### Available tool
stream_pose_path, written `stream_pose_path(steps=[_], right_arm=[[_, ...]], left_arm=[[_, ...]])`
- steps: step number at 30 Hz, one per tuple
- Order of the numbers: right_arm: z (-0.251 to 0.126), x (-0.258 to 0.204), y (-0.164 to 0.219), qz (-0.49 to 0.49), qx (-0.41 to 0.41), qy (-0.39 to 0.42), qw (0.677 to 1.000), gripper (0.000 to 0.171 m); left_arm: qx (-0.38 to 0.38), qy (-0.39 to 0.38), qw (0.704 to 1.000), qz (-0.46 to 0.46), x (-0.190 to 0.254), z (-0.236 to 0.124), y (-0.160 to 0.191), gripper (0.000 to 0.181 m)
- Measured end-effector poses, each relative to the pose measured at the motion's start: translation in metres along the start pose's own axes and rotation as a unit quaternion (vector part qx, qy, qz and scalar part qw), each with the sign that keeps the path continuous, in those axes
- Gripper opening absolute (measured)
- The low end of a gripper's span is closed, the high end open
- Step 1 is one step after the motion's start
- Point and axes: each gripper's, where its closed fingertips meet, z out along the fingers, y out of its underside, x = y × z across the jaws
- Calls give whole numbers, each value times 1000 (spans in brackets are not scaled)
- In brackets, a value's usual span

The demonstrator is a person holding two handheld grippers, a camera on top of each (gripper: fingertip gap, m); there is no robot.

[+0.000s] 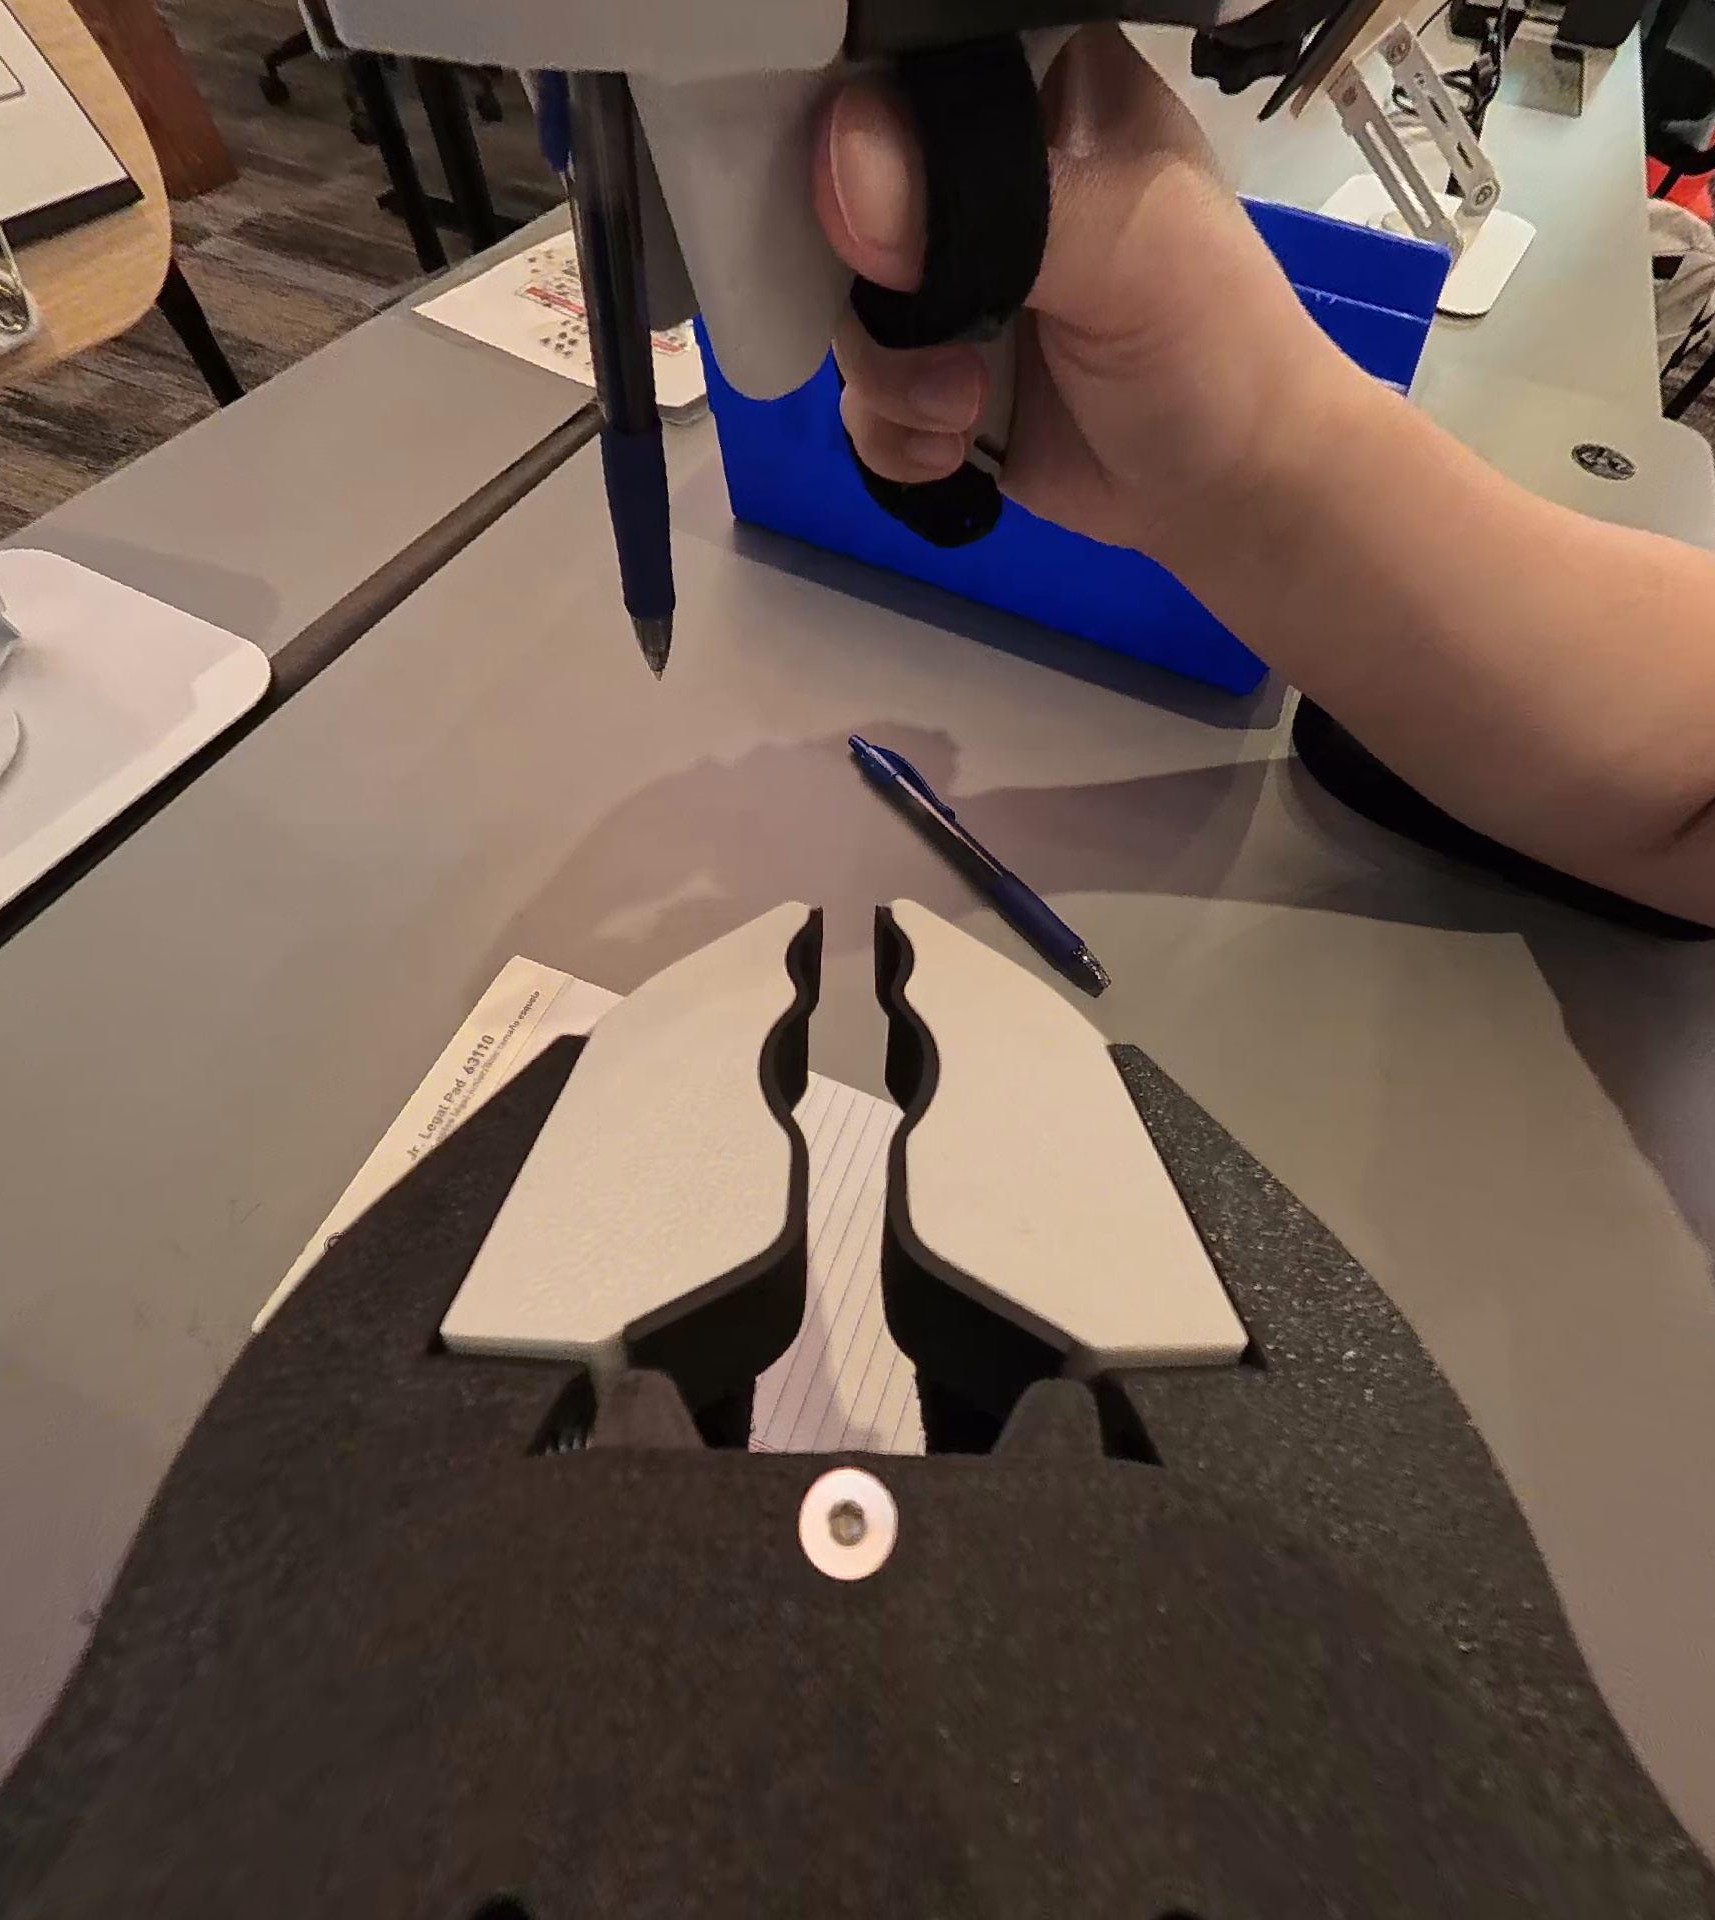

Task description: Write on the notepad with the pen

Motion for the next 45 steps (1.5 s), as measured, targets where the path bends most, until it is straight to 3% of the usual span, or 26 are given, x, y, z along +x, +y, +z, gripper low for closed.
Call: stream_pose_path(steps=[23,33,37,41,45], right_arm=[[9,-1,15,13,-18,-10,1000,5],[26,-20,26,54,5,-65,996,4],[37,-38,24,74,28,-106,991,4],[53,-53,26,88,33,-135,986,5],[73,-61,32,110,30,-160,980,5]], left_arm=[[-71,33,996,33,14,4,20,0],[-131,-19,985,111,14,-5,33,0],[-89,-42,989,113,21,0,52,0],[1,-129,981,145,13,-8,60,0],[-24,-94,984,152,32,-2,73,0]])
